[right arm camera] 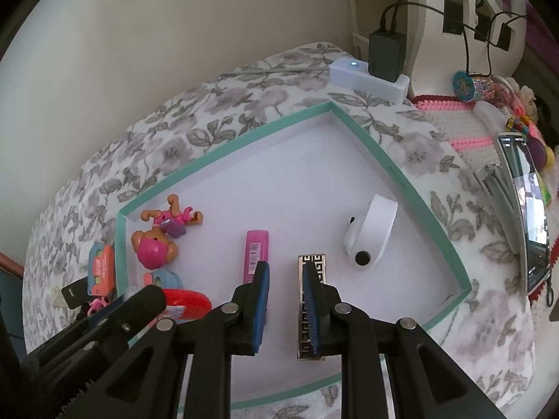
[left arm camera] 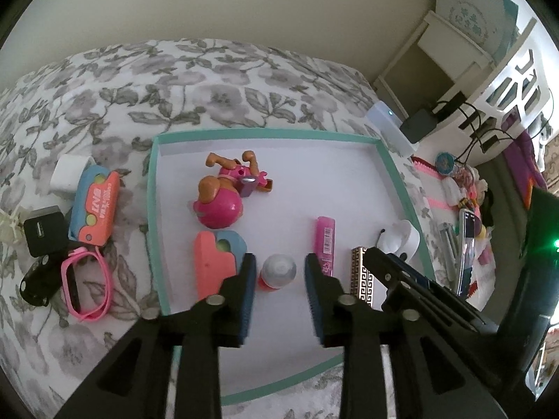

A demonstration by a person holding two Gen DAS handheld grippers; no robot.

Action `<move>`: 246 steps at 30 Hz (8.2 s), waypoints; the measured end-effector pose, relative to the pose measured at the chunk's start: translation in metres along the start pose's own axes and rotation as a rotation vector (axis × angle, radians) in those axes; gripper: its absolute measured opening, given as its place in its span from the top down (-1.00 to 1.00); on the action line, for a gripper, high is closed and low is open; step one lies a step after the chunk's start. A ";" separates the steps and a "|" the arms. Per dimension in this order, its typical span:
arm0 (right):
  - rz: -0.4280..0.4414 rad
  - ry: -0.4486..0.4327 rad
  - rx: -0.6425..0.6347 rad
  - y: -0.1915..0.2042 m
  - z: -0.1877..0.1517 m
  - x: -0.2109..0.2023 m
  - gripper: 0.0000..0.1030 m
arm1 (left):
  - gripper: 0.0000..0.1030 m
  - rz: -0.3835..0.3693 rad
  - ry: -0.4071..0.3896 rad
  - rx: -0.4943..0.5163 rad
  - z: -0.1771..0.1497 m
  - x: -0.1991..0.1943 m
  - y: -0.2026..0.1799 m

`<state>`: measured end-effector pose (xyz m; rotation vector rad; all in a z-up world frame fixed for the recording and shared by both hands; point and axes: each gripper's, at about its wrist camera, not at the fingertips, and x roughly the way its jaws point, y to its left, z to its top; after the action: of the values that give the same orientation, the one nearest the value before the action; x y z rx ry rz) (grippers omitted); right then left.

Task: Organize rigid objects
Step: 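Lower the red bottle into the tray and open the left tool, then move both tools back over the toy pile, then grasp the pink watch band with the right tool, then grasp the black toy car with the left tool while the right tool lifts the watch, then carry the toy car and the watch band over the tray with both tools, then open the left tool to drop the car while the right tool releases the watch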

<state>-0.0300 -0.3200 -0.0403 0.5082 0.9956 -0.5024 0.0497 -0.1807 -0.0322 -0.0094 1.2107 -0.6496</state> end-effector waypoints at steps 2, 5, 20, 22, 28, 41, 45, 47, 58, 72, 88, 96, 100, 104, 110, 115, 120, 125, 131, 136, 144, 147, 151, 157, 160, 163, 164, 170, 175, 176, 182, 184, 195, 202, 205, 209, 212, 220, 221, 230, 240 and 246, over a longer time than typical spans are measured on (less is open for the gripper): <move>0.000 0.000 0.000 0.000 0.000 0.000 0.59 | 0.26 0.003 -0.008 -0.008 0.001 -0.003 0.001; -0.002 -0.002 0.002 0.000 0.000 0.000 0.59 | 0.21 0.011 -0.026 -0.023 0.002 -0.008 0.004; -0.001 0.003 -0.043 0.009 -0.002 0.001 0.60 | -0.20 0.233 -0.120 -0.212 0.004 -0.035 0.054; -0.004 0.006 -0.051 0.011 -0.003 0.002 0.60 | -0.27 0.272 -0.128 -0.241 0.003 -0.038 0.062; -0.016 0.014 -0.086 0.019 -0.006 0.005 0.57 | -0.60 0.368 -0.133 -0.284 0.001 -0.041 0.079; -0.036 -0.006 -0.111 0.023 -0.007 0.006 -0.21 | -0.85 0.453 -0.086 -0.351 -0.006 -0.037 0.101; -0.039 -0.014 -0.126 0.026 -0.008 0.007 -0.43 | -0.86 0.465 -0.084 -0.354 -0.006 -0.038 0.104; -0.036 -0.014 -0.129 0.026 -0.008 0.007 -0.52 | -0.86 0.471 -0.081 -0.350 -0.006 -0.038 0.107; -0.054 -0.047 -0.130 0.027 -0.006 0.004 -0.99 | -0.86 0.533 -0.081 -0.441 -0.010 -0.055 0.148; 0.150 -0.089 -0.327 0.115 -0.020 -0.023 -0.99 | -0.86 0.586 -0.132 -0.455 -0.006 -0.092 0.180; 0.212 0.048 -0.583 0.207 -0.063 0.018 -0.96 | -0.86 0.539 -0.061 -0.568 -0.016 -0.077 0.223; 0.224 0.126 -0.613 0.222 -0.075 0.044 -0.71 | -0.86 0.523 -0.042 -0.585 -0.016 -0.069 0.230; 0.216 0.145 -0.632 0.228 -0.079 0.053 -0.61 | -0.86 0.518 -0.033 -0.563 -0.013 -0.065 0.225; 0.218 0.168 -0.626 0.228 -0.080 0.061 -0.54 | -0.86 0.507 -0.022 -0.545 -0.011 -0.061 0.221; 0.211 0.161 -0.616 0.229 -0.078 0.064 -0.46 | -0.86 0.487 -0.007 -0.531 -0.011 -0.056 0.218; 0.222 0.157 -0.608 0.228 -0.075 0.064 -0.31 | -0.86 0.463 -0.003 -0.537 -0.012 -0.054 0.218; 0.253 0.173 -0.582 0.224 -0.072 0.063 -0.13 | -0.86 0.447 0.004 -0.519 -0.011 -0.052 0.212; 0.282 0.185 -0.547 0.216 -0.069 0.061 -0.13 | -0.86 0.437 0.010 -0.495 -0.009 -0.049 0.206; 0.293 0.187 -0.519 0.205 -0.064 0.057 -0.12 | -0.86 0.393 0.018 -0.470 -0.006 -0.045 0.199; 0.301 0.190 -0.505 0.198 -0.062 0.052 -0.10 | -0.86 0.381 0.020 -0.446 -0.005 -0.045 0.192; 0.330 0.167 -0.457 0.190 -0.054 0.038 -0.10 | -0.86 0.341 0.003 -0.428 -0.003 -0.052 0.185; 0.318 0.148 -0.451 0.185 -0.051 0.031 -0.10 | -0.86 0.339 0.017 -0.408 -0.002 -0.048 0.181; 0.312 0.138 -0.444 0.180 -0.046 0.023 -0.10 | -0.86 0.340 0.035 -0.396 -0.002 -0.042 0.179; 0.270 0.116 -0.456 0.175 -0.041 0.013 -0.10 | -0.86 0.338 0.062 -0.415 -0.005 -0.031 0.183; 0.255 0.103 -0.457 0.173 -0.039 0.008 -0.10 | -0.86 0.342 0.075 -0.427 -0.007 -0.024 0.186; 0.252 0.099 -0.445 0.169 -0.037 0.007 -0.10 | -0.86 0.342 0.079 -0.443 -0.009 -0.020 0.188; 0.252 0.100 -0.443 0.169 -0.037 0.007 -0.10 | -0.86 0.340 0.080 -0.446 -0.010 -0.019 0.189; 0.245 0.105 -0.433 0.166 -0.035 0.009 -0.10 | -0.78 0.332 0.070 -0.444 -0.010 -0.017 0.188; 0.244 0.110 -0.410 0.162 -0.034 0.012 -0.10 | -0.54 0.339 0.068 -0.436 -0.007 -0.013 0.185; 0.245 0.110 -0.405 0.161 -0.033 0.012 -0.10 | -0.45 0.339 0.066 -0.435 -0.006 -0.013 0.185; 0.244 0.114 -0.390 0.157 -0.031 0.012 -0.10 | -0.45 0.349 0.065 -0.415 -0.006 -0.010 0.179; 0.243 0.116 -0.386 0.156 -0.031 0.014 -0.10 | -0.45 0.351 0.066 -0.412 -0.007 -0.009 0.177; 0.251 0.101 -0.341 0.147 -0.024 0.009 -0.10 | -0.45 0.331 0.015 -0.370 -0.001 -0.033 0.159; 0.234 0.080 -0.278 0.127 -0.013 0.007 -0.10 | -0.45 0.298 -0.053 -0.345 0.004 -0.054 0.141; 0.186 0.047 -0.260 0.115 -0.007 0.005 -0.10 | -0.45 0.286 -0.072 -0.298 0.011 -0.055 0.122; 0.153 0.040 -0.208 0.094 0.002 0.009 -0.10 | -0.45 0.249 -0.067 -0.227 0.017 -0.046 0.096; 0.122 0.034 -0.170 0.076 0.007 0.013 -0.10 | -0.45 0.226 -0.058 -0.183 0.019 -0.038 0.078; 0.037 0.005 -0.075 0.029 0.021 0.018 -0.10 | -0.45 0.163 -0.029 -0.139 0.024 -0.016 0.046; 0.027 -0.003 -0.058 0.023 0.022 0.017 -0.10 | -0.45 0.158 -0.025 -0.138 0.025 -0.013 0.043; -0.016 -0.052 0.026 -0.006 0.033 0.011 -0.10 | -0.45 0.107 -0.041 -0.079 0.025 0.002 0.010; -0.029 -0.079 0.058 -0.015 0.035 0.006 -0.11 | -0.45 0.086 -0.066 -0.027 0.026 0.010 -0.005; -0.034 -0.081 0.049 -0.015 0.034 0.006 -0.11 | -0.45 0.079 -0.064 -0.031 0.026 0.010 -0.003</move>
<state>-0.0141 -0.3529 -0.0325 0.5114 0.9174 -0.5751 0.0726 -0.1963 -0.0297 -0.0079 1.1533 -0.5572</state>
